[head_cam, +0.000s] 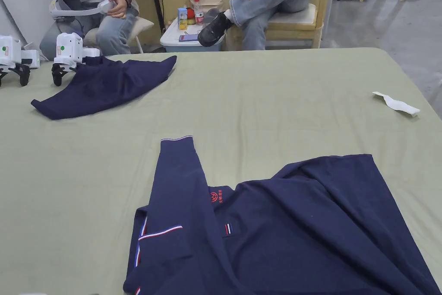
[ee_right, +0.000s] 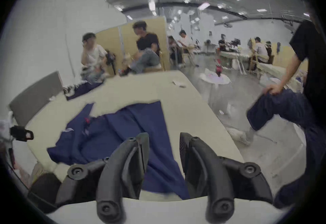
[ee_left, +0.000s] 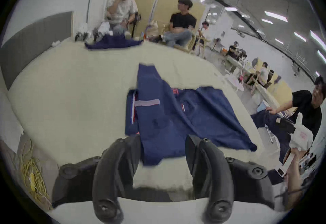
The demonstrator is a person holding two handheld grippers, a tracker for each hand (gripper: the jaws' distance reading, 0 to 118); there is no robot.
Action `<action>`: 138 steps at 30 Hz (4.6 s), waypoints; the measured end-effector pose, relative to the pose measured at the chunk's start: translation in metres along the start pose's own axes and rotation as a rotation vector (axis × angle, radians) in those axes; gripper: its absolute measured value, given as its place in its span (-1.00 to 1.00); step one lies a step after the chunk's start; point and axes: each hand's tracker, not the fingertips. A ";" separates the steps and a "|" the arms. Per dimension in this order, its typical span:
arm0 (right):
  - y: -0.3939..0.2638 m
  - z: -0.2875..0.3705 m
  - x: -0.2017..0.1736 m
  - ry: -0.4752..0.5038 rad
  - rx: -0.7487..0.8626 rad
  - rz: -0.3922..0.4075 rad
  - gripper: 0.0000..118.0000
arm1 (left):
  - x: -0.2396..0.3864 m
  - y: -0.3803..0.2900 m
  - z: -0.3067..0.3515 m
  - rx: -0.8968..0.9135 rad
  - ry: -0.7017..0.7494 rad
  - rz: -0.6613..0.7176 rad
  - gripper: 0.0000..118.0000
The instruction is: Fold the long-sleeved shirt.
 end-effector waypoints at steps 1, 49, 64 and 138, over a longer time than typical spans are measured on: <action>0.008 -0.004 -0.012 0.044 0.042 0.018 -0.46 | -0.004 0.009 -0.004 0.047 0.021 -0.019 -0.28; -0.027 -0.023 -0.058 0.152 -0.127 0.016 -0.98 | 0.033 -0.119 0.094 -0.183 -0.216 0.044 0.09; -0.025 -0.030 -0.055 0.161 -0.120 0.023 -0.98 | -0.008 0.043 -0.014 0.082 0.035 -0.194 0.16; -0.002 -0.067 -0.085 0.241 -0.108 0.022 -0.98 | -0.026 0.083 -0.095 0.123 0.011 -0.204 -1.00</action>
